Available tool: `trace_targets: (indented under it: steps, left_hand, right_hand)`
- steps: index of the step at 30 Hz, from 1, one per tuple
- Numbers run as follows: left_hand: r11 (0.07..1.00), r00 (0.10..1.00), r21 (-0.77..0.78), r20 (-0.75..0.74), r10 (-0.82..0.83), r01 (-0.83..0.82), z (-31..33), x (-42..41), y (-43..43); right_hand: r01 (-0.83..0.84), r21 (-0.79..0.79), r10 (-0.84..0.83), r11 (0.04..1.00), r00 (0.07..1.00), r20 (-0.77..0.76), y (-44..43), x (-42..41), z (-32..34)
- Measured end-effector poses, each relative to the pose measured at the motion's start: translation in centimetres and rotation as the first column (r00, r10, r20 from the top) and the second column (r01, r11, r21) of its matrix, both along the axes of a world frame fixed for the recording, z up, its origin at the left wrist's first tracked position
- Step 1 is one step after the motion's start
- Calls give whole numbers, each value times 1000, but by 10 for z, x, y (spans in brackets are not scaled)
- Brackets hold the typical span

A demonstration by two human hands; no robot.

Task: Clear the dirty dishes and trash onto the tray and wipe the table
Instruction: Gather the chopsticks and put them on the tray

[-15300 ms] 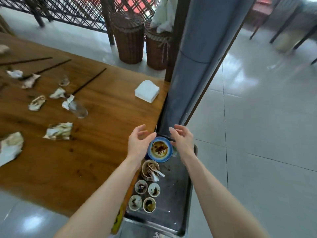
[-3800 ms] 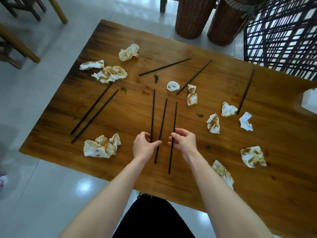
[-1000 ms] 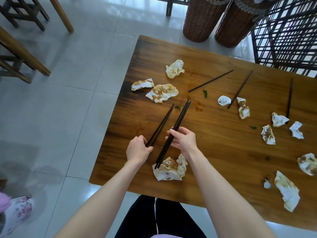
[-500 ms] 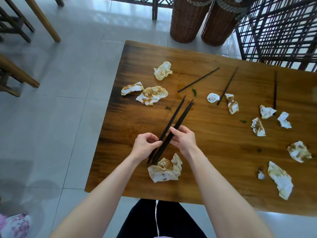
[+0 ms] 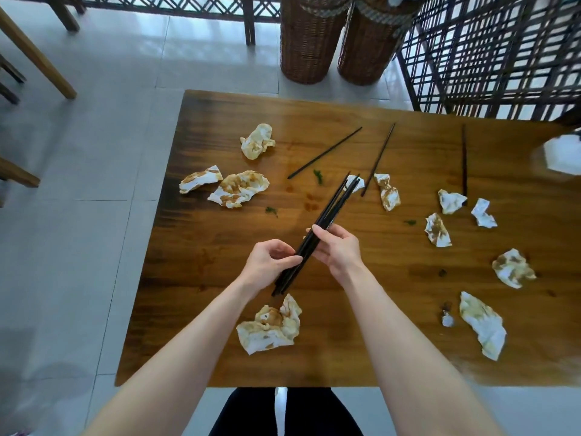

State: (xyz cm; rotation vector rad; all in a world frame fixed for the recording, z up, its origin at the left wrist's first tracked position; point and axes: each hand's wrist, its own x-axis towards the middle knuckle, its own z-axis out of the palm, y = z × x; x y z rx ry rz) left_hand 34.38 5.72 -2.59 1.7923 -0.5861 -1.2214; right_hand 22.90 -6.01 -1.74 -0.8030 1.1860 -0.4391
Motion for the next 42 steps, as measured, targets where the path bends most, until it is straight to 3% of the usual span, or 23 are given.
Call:
trace_targets:
  steps: [6, 20, 25, 28, 33, 42]
  left_hand:
    - [998, 970, -36, -236, -64, 57, 10, -9, -42]
    - [996, 974, -1, -208, -93, 95, 15, -5, -129]
    - [998, 994, -6, -97, 59, -59, 5, 10, -158]
    - [984, 980, 24, 96, 175, -178, -5, 28, -180]
    - [978, 856, 97, 505, 114, -187, -20, 51, -214]
    - [949, 741, 275, 667, -74, -153, -30, 60, -237]
  right_hand:
    - [18, 0, -18, 1000, 999, 49, -45, -8, 6]
    - [-42, 48, 38, 998, 995, 88, -135, -4, 3]
    - [-54, 14, 52, 998, 996, 68, -161, 2, 1]
    - [-49, 9, 48, 999, 997, 62, -175, 5, -3]
    - [-57, 15, 56, 998, 996, 71, -190, 5, -11]
    - [-61, 25, 59, 998, 994, 87, -197, 1, -25]
